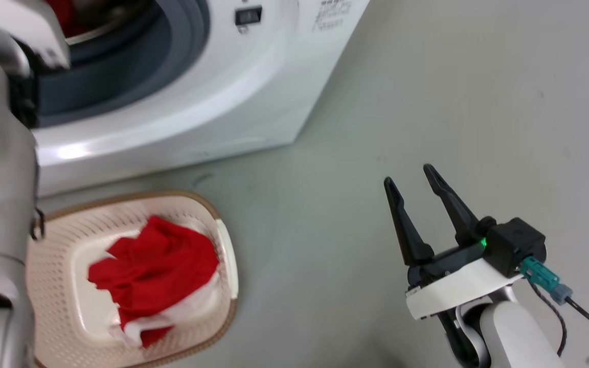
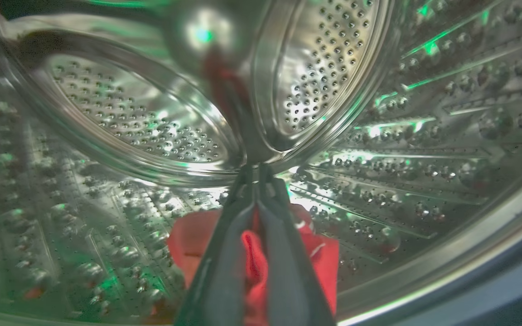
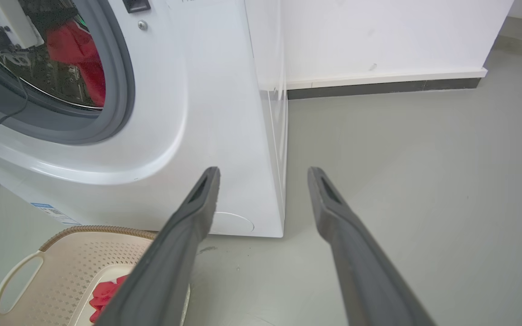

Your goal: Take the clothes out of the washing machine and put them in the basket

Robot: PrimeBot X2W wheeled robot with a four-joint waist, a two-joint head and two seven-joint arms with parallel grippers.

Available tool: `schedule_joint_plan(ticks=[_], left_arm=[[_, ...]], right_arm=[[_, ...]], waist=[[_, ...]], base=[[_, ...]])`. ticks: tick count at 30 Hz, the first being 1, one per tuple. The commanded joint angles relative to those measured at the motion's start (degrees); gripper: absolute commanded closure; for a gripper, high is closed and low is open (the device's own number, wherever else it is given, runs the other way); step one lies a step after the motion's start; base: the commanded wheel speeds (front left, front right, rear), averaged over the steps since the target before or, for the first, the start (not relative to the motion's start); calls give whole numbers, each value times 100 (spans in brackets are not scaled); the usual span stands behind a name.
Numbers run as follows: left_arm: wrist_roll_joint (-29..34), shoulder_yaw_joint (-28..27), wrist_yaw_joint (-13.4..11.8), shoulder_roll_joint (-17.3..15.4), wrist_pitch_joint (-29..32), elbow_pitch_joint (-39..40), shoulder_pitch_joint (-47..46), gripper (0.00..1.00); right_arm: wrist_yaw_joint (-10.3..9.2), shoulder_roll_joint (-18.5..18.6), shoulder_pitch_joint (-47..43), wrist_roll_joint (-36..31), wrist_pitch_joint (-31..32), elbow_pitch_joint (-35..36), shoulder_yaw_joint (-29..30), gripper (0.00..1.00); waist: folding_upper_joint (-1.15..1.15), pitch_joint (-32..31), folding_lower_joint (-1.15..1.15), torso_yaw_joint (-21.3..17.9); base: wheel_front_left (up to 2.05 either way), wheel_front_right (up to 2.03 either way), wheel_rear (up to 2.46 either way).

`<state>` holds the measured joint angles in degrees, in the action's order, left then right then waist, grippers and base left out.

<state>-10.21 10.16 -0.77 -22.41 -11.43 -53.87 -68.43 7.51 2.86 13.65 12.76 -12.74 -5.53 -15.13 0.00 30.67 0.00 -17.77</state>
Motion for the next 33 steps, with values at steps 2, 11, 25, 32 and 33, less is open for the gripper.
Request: schedule_joint_plan(ticks=[2,11,25,32,33], left_arm=[[-95,-49,-13,102,-223,-1,416,100],[-465,-346,-14,419,-385,1049,1882,100],[-540,-439,-92,653,-349,4144,3806,100],[-547,-430,-336,674,-5,5919,4385,100],[-543,-432,-366,666,41,6133,4465,100]], right_arm=[[-3,2,-183,-54,96,-18,74,0],[-4,1,-656,-176,403,86,233,0],[-3,0,-1105,-217,662,365,391,0],[-3,1,-1215,-279,786,516,443,0],[-3,1,-1239,-287,806,532,454,0]], waist=[[0,-842,0,337],[0,-1765,0,656],[0,-2513,0,1090],[0,-2621,0,1297],[0,-2623,0,1325]], base=[[0,0,0],[0,0,0],[0,0,0],[0,0,0],[0,0,0]])
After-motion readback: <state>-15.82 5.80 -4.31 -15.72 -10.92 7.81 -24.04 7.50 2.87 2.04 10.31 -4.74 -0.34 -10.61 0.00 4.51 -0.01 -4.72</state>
